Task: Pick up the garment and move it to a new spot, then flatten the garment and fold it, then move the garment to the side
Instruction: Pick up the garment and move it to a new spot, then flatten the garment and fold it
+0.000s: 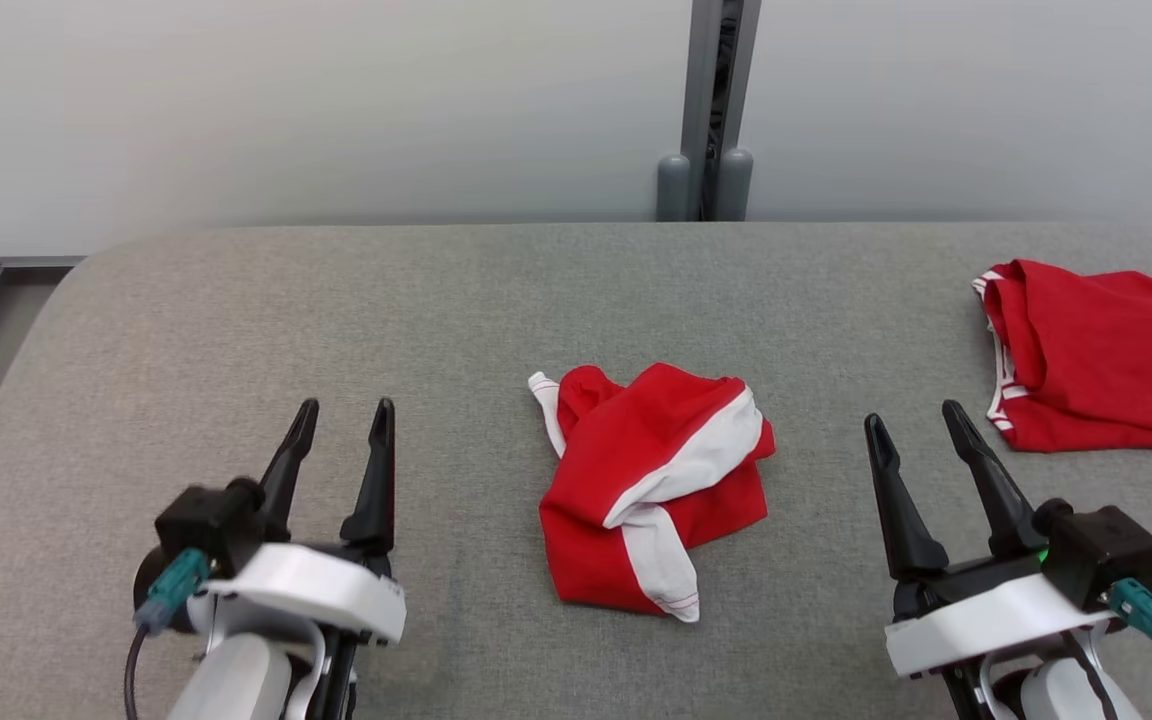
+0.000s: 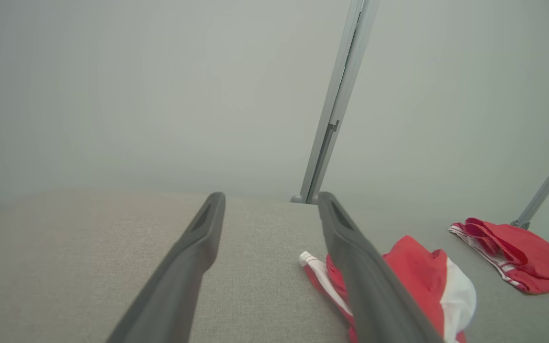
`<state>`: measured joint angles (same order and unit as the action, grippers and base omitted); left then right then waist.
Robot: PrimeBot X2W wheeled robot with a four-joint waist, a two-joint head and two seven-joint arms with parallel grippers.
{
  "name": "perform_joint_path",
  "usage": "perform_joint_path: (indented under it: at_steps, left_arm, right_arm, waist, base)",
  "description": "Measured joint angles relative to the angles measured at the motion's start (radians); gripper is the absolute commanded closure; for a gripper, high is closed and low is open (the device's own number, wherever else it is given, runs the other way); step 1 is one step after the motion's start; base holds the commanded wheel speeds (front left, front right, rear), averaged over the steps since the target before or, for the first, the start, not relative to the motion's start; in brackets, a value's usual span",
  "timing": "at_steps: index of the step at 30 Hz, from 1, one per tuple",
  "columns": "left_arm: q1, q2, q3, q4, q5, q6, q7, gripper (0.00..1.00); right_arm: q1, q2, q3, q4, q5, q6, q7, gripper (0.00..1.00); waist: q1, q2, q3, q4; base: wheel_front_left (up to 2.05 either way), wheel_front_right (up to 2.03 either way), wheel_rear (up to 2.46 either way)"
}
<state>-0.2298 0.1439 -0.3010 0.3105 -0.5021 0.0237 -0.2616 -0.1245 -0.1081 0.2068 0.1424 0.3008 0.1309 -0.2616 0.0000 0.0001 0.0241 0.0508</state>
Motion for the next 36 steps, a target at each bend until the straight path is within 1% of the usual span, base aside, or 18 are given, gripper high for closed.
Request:
perform_joint_path:
  at_steps: [5,8,12,14,23,25,28,34,36]
  left_arm:
    - [0.105,-0.026,0.082,-0.087,0.090,0.013,0.000,0.00]
    - [0.164,-0.042,0.107,-0.100,0.135,0.012,0.000,0.00]
    - [0.198,-0.065,0.138,-0.110,0.172,-0.002,0.000,0.00]
    - [0.213,-0.071,0.150,-0.109,0.184,-0.014,0.000,0.00]
    - [0.221,-0.089,0.176,-0.098,0.214,-0.038,0.000,0.00]
    - [0.220,-0.091,0.179,-0.098,0.221,-0.042,0.000,0.00]
    - [0.219,-0.092,0.177,-0.085,0.223,-0.051,0.000,0.00]
    - [0.200,-0.094,0.154,-0.058,0.223,-0.061,0.000,0.00]
    - [0.196,-0.095,0.143,-0.056,0.216,-0.061,0.000,0.00]
  right_arm:
    - [0.033,0.004,-0.003,0.002,0.003,0.000,0.000,0.00]
    - [0.052,0.005,-0.005,0.003,0.003,0.000,0.000,0.00]
    - [0.079,0.009,-0.004,0.008,0.006,0.000,0.000,0.00]
    - [0.090,0.011,0.001,0.011,0.007,0.000,0.000,0.00]
    - [0.094,0.011,0.034,0.027,0.018,0.000,0.000,0.00]
    - [0.094,0.006,0.067,0.043,0.041,0.000,0.000,0.00]
    - [0.088,-0.003,0.153,0.096,0.093,0.000,0.000,0.00]
    - [0.008,-0.025,0.360,0.281,0.221,0.000,0.000,0.00]
    - [-0.030,-0.024,0.411,0.335,0.258,0.000,0.000,0.00]
  waist:
    - [0.0000,0.0000,-0.020,0.018]
    - [0.0000,0.0000,-0.030,0.024]
    - [0.0000,0.0000,-0.042,0.028]
    - [0.0000,0.0000,-0.045,0.027]
    - [0.0000,0.0000,-0.043,0.023]
    - [0.0000,0.0000,-0.041,0.025]
    - [0.0000,0.0000,-0.039,0.030]
    - [0.0000,0.0000,-0.034,0.049]
    - [-0.0001,0.0000,-0.031,0.059]
  base:
    - [0.00,0.00,0.00]
    - [0.00,0.00,0.00]
    - [0.00,0.00,0.00]
    - [0.00,0.00,0.00]
    - [0.00,0.00,0.00]
    - [0.00,0.00,0.00]
    - [0.00,0.00,0.00]
    - [0.00,0.00,0.00]
    - [0.00,0.00,0.00]
